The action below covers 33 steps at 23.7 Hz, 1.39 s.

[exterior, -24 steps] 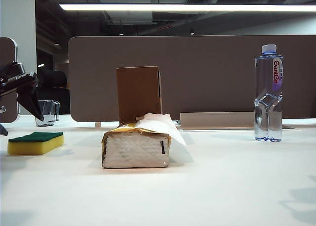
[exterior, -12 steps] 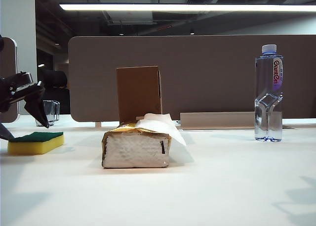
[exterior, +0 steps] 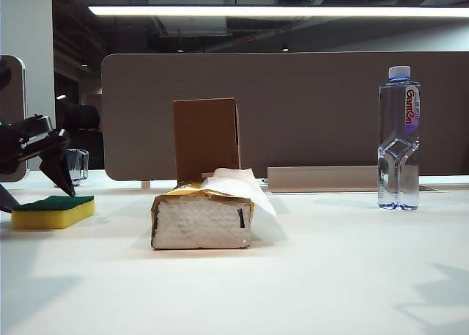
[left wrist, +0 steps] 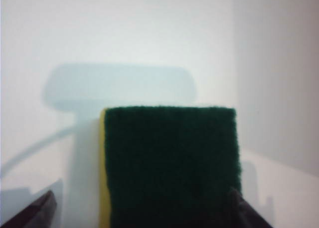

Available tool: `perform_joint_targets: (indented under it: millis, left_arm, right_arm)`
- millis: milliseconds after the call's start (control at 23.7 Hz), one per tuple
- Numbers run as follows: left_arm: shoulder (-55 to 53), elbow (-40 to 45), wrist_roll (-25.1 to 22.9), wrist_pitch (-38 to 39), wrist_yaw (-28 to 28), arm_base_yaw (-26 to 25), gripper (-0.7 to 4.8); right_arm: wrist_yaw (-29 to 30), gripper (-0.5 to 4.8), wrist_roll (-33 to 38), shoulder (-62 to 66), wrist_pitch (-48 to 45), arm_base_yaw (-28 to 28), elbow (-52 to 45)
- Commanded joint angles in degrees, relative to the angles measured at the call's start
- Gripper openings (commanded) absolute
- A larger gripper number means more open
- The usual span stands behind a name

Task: Move the sponge from left to right to wipe the table, avoiding obstacles on the table, and finally reaching the bottle of mineral water.

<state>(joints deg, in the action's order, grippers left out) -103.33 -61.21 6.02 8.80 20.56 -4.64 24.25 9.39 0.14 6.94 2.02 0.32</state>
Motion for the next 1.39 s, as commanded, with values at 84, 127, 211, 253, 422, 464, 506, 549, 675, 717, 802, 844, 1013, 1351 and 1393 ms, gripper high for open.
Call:
perform_joint_targets:
  millis: [84,127,211,253,422,464,506,549,675,717,802,844,1013,1351,1393]
  left_arm:
    - [-1.5,-0.2,-0.2,-0.5,-0.4,0.5,4.79]
    - [-1.7,-0.2,-0.2,-0.3,-0.5,0.8,4.79]
    - [-2.5,-0.2,-0.3,-0.3,-1.5,1.2,4.6]
    - [-2.9,-0.2,-0.3,-0.3,-1.5,1.4,4.31]
    - [-2.9,-0.2,-0.2,1.0,-1.2,1.4,3.66]
    - [-2.9,-0.2,-0.2,1.5,-1.3,1.4,3.62]
    - [-2.9,-0.2,-0.2,1.9,-1.3,1.4,3.44]
    - [-2.9,-0.2,-0.2,2.1,-1.3,1.4,3.18]
    - [-2.9,-0.2,-0.2,2.7,-1.3,1.4,2.67]
    - [-2.9,-0.2,-0.3,2.9,-1.3,1.4,2.67]
    - [-2.9,-0.2,-0.2,3.0,-1.3,1.4,2.65]
    - [-2.9,-0.2,-0.2,3.0,-1.3,1.4,2.52]
    - [-2.9,-0.2,-0.3,2.9,-1.3,1.4,1.16]
    - [-2.9,-0.2,-2.1,3.3,-1.3,1.4,-0.06]
    - [-2.9,-0.2,-3.1,3.7,-1.3,1.4,-0.06]
  right_arm:
    - [0.1,0.0,0.0,0.0,-0.8,0.0,0.0]
    - [0.1,0.0,0.0,0.0,-0.9,0.0,0.0]
    - [0.1,0.0,0.0,0.0,-1.0,0.0,0.0]
    - [0.1,0.0,0.0,0.0,-1.2,0.0,0.1]
    - [-0.2,0.0,0.0,0.0,-1.2,0.0,0.9]
    - [-0.3,0.0,0.0,0.0,-1.2,0.0,1.1]
    - [-0.9,0.0,0.0,0.0,-1.2,0.0,1.4]
    - [-1.4,0.0,0.0,0.0,-1.2,0.0,1.5]
    - [-1.6,0.0,0.0,0.0,-1.2,0.0,1.7]
    - [-1.6,0.0,0.0,0.0,-1.2,0.0,1.7]
    - [-1.6,0.0,0.0,0.0,-1.2,0.0,1.8]
    - [-1.6,0.0,0.0,0.0,-1.2,0.0,1.8]
    - [-1.6,0.0,0.0,0.0,-1.2,0.0,1.9]
    - [-1.2,0.0,0.2,0.0,-1.0,0.0,5.0]
    - [-1.2,0.0,0.8,0.0,-1.0,0.0,5.3]
